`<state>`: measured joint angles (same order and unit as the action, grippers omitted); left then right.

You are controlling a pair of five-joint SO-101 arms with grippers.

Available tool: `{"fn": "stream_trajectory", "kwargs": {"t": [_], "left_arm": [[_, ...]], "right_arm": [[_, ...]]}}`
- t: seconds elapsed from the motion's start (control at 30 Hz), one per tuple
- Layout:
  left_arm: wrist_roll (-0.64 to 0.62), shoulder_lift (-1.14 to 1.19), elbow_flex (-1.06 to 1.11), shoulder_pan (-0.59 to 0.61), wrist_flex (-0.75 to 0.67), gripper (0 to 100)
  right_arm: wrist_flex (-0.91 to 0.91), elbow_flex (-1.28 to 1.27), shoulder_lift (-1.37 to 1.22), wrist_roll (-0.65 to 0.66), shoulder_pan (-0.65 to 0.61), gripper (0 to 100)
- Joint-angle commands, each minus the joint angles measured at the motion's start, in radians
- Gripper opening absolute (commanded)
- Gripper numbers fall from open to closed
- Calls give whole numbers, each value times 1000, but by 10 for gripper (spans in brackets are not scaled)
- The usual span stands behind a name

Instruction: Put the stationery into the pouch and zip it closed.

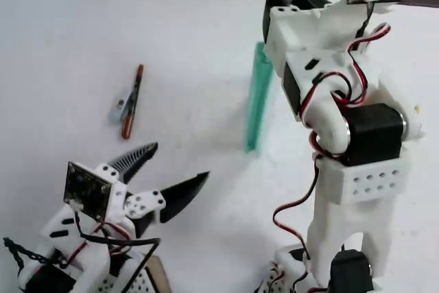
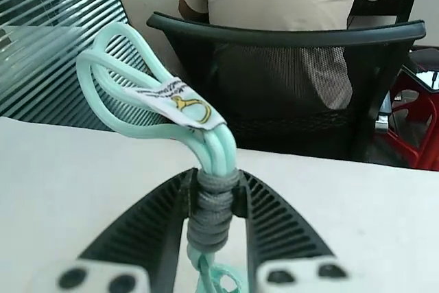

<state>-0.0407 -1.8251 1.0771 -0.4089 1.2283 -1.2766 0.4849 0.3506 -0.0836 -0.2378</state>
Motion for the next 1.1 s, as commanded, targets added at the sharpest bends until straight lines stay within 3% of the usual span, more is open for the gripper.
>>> {"fn": "stream_trajectory", "kwargs": {"t": [0.0, 0.13, 0.4, 0.67, 0.93, 1.07], "left_arm": [[8, -2, -44, -12, 11, 341], [8, -2, -44, -13, 11, 341], [2, -2, -38, -61, -35, 340], [0, -2, 255, -101, -494, 331], [5, 140, 255, -101, -635, 302], [0, 252, 255, -42, -703, 302]], "right_arm": [[76, -40, 18, -11, -1, 17], [179, -98, 18, -18, -8, 17], [171, -87, 28, -219, -8, 17], [39, 34, 19, -258, -8, 17], [36, -35, 18, -258, -10, 17], [31, -49, 18, -252, -10, 17]]}}
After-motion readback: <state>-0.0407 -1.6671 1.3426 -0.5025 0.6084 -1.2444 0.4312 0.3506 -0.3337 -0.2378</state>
